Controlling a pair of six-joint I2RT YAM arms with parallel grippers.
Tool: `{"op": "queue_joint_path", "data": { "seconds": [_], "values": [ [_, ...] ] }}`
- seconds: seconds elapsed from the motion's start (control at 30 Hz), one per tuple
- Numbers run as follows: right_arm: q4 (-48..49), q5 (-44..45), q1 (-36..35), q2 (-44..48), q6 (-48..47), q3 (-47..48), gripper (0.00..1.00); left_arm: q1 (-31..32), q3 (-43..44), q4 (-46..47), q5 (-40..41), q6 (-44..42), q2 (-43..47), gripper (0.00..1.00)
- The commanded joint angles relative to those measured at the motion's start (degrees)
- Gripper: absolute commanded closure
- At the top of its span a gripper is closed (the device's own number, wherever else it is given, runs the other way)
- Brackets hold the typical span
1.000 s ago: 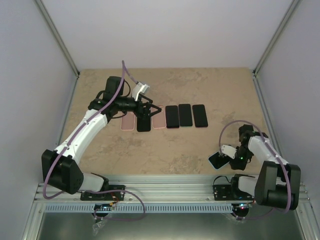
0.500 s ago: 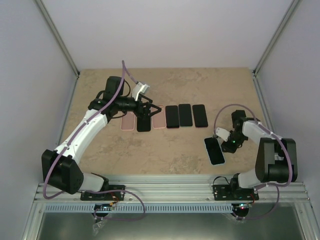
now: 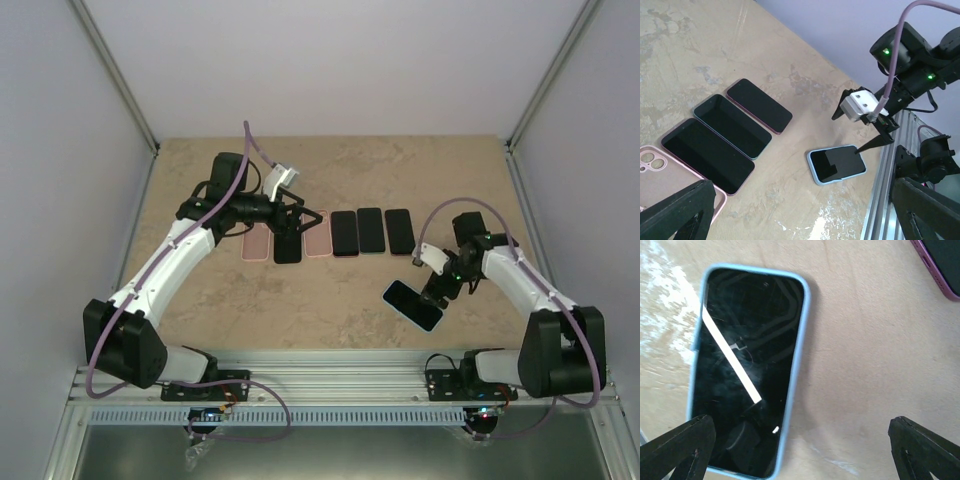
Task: Take the phone out of the phone case
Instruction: Pick up the phone at the center of the board.
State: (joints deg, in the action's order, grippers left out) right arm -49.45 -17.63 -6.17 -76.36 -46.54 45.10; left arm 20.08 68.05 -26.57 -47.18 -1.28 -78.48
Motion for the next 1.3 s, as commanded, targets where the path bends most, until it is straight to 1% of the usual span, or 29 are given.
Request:
{"op": "queue_joint_path", "data": {
  "seconds": [0.0,0.07,0.27,0.57,0.7,0.93,1.13,1.27],
  "values": [
    [-4.09,0.47,-3.68,3.48,2.50,-0.30,0.02,-0.23,1.32,1.44,0.11,0.11,-0.34,0.01],
    [-2.35,3.26,-5.97,4.10,3.85,-2.27,0.02,-0.21,1.63,1.58,0.03,0.36,-0.76,0.01],
    [-1.41,6.36,-9.63,0.06,6.46,-2.34,0.02,-0.30,1.09,1.41,1.13,0.35,-0.06,0.01],
    [-4.29,6.50,-16.47,-2.29,9.42,-0.99,0.02,-0.56,0.00,2.13,1.52,0.50,0.31,0.00],
    [-4.01,9.34,-19.16,-3.52,12.27,-1.21,0.03,-0.65,0.08,2.29,1.62,0.64,0.17,0.01],
    [-3.15,11.98,-23.77,-6.05,14.53,-1.41,0.02,-0.73,-0.38,2.41,2.01,0.59,0.75,0.01],
    [-0.77,18.64,-25.81,-6.85,18.53,-2.02,0.02,-1.05,-1.72,3.09,2.52,0.71,1.48,0.01],
    [-0.01,20.49,-25.83,-5.12,19.63,-2.04,0.02,-1.17,-1.73,3.32,2.05,0.70,1.37,0.01]
  ]
}}
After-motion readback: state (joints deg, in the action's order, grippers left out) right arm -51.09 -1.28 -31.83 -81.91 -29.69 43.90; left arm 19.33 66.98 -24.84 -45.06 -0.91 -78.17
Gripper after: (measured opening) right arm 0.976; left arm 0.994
